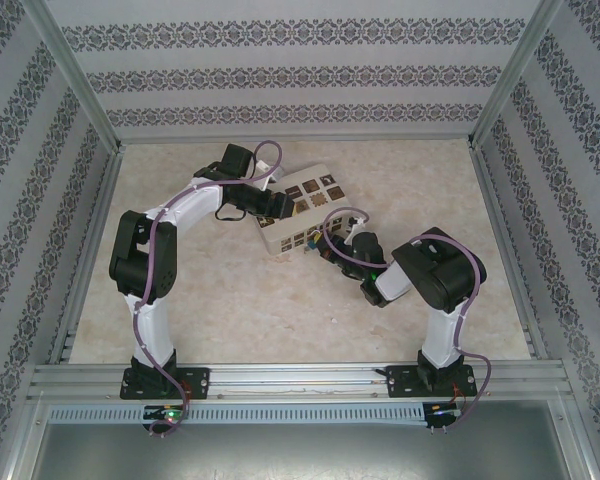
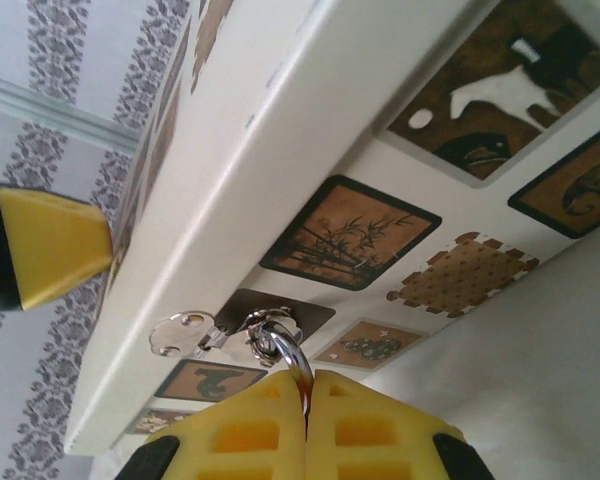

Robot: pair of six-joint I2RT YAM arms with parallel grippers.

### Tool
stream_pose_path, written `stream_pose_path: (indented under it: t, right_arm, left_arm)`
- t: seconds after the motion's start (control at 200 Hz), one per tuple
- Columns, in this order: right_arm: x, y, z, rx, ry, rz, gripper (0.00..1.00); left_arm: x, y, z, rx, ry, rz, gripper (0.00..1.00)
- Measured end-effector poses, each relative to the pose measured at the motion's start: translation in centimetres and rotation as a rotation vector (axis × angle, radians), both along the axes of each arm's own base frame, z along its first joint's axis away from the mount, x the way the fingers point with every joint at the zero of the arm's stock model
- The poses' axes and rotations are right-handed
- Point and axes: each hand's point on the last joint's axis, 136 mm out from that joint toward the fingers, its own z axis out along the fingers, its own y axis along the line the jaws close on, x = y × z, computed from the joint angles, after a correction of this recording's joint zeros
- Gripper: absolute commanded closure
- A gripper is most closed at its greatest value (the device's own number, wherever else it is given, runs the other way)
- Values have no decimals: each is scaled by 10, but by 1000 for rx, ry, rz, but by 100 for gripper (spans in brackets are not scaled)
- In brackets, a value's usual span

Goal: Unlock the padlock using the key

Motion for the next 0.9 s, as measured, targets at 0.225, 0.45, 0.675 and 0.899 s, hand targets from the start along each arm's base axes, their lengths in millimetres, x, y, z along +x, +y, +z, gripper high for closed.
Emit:
stream_pose_path:
  t: [0.225,0.45,0.675,0.899]
  right_arm:
    - [6,-5,7,38,-7,-50,100]
    - [6,-8,10,47,-21,-67,100]
    - [1,-15,19,45,-38,-83,100]
    - [-10,-23,32,24,-71,-86,100]
  left_arm:
    - [0,0,0,1,0,1,29]
    - [0,0,0,1,0,1,29]
    - [0,0,0,2,0,1,29]
    - [0,1,1,1,-10,3,29]
